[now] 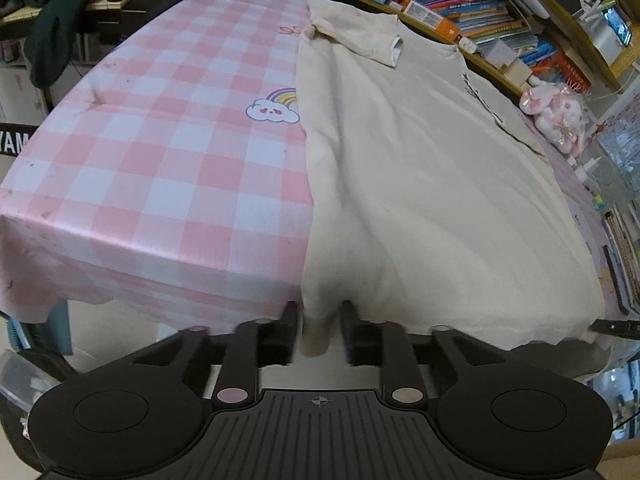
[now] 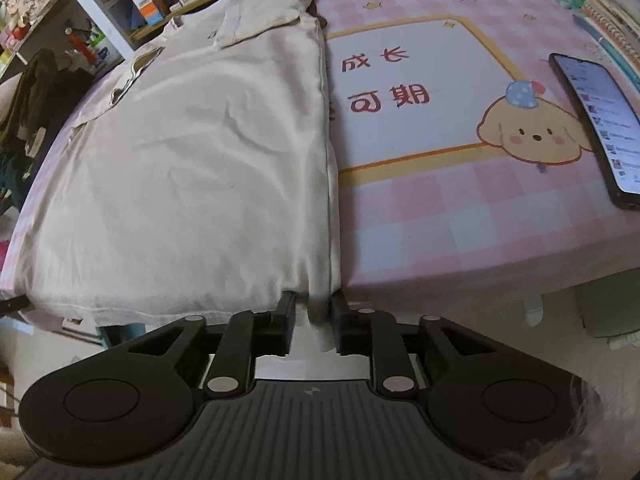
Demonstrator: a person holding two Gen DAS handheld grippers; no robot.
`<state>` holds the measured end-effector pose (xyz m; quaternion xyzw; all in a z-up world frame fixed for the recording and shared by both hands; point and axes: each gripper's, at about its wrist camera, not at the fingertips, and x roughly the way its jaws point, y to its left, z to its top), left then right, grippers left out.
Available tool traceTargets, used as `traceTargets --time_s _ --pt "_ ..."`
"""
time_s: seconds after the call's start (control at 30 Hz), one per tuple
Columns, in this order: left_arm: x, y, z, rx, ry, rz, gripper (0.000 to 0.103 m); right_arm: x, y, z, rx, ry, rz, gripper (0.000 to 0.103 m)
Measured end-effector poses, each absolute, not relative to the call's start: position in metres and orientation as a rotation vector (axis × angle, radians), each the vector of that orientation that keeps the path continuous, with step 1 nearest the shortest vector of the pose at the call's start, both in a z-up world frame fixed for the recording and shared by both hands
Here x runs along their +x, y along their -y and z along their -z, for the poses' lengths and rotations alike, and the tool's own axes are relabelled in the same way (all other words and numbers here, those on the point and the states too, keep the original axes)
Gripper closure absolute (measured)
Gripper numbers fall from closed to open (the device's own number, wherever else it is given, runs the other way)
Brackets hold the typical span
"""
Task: Fold clothes
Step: 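Lift the hem with both grippers and fold it over toward the collar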
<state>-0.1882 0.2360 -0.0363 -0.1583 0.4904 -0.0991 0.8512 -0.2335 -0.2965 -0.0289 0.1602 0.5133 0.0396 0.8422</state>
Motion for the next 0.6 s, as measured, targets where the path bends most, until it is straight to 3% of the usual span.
traceTargets --time_s 0.03,0.13,0.2,0.23,0.27,0.6 --pt "-0.187 -0.237 0.037 -0.343 -1.032 0.212 0.065 -0.232 0.298 0.03 0.343 -1.091 -0.088 0.077" --pt "-0.185 -0.242 0.04 -0.382 -1.035 0.22 0.064 -0.23 0.304 0.033 0.379 -1.109 -0.105 0.075" --pt "-0.186 -0.243 0.042 -0.416 -1.033 0.228 0.072 -0.229 0.305 0.033 0.388 -1.113 -0.119 0.082" --pt "-0.186 -0.244 0.042 -0.435 -1.032 0.24 0.091 -0.229 0.305 0.032 0.393 -1.114 -0.128 0.087" --pt "-0.186 -0.243 0.041 -0.444 -1.032 0.245 0.096 -0.229 0.304 0.032 0.396 -1.113 -0.137 0.094" --pt "-0.207 -0.243 0.032 -0.444 -1.055 0.271 0.097 -0.252 0.312 0.009 0.36 -1.088 -0.114 0.097"
